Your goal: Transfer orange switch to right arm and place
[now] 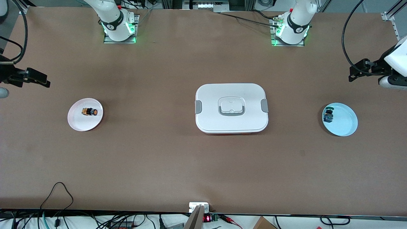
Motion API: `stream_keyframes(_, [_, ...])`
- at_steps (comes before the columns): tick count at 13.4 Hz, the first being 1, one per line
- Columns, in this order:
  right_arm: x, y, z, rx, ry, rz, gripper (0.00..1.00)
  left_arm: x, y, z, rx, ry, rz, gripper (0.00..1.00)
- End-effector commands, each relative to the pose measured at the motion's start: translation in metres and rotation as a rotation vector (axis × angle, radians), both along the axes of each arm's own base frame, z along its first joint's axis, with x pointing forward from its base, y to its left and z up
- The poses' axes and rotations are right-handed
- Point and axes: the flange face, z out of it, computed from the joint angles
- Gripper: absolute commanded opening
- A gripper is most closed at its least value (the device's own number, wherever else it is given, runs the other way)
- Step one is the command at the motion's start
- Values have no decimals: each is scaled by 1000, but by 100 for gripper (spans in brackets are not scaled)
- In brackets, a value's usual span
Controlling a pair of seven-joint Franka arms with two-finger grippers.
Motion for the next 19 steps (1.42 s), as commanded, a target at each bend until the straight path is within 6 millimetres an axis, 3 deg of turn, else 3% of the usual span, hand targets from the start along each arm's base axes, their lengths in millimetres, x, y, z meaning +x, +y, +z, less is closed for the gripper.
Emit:
stream_keyframes(1, [-34,0,-20,16,-55,-16,100,4,5,1,29,3,-56,100])
stream_keyframes(6, [-38,1,11,19,-48,-14,100,5,11,3,48,-8,-113,100])
stream_keyframes(9, [-38,6,14,14,-43,-2,100,4,21,1,42,2,-79,100])
stream_keyframes(12, [-38,-3,20,14,-49,-8,100,3,29,-1,37,7,-52,100])
stream_keyframes(15, [-36,19,19,-14,-46,36,100,3,26,-1,-5,4,12,100])
stream_keyframes(19, [-37,19,19,-19,-45,33,100,3,31,-1,-18,1,39,100])
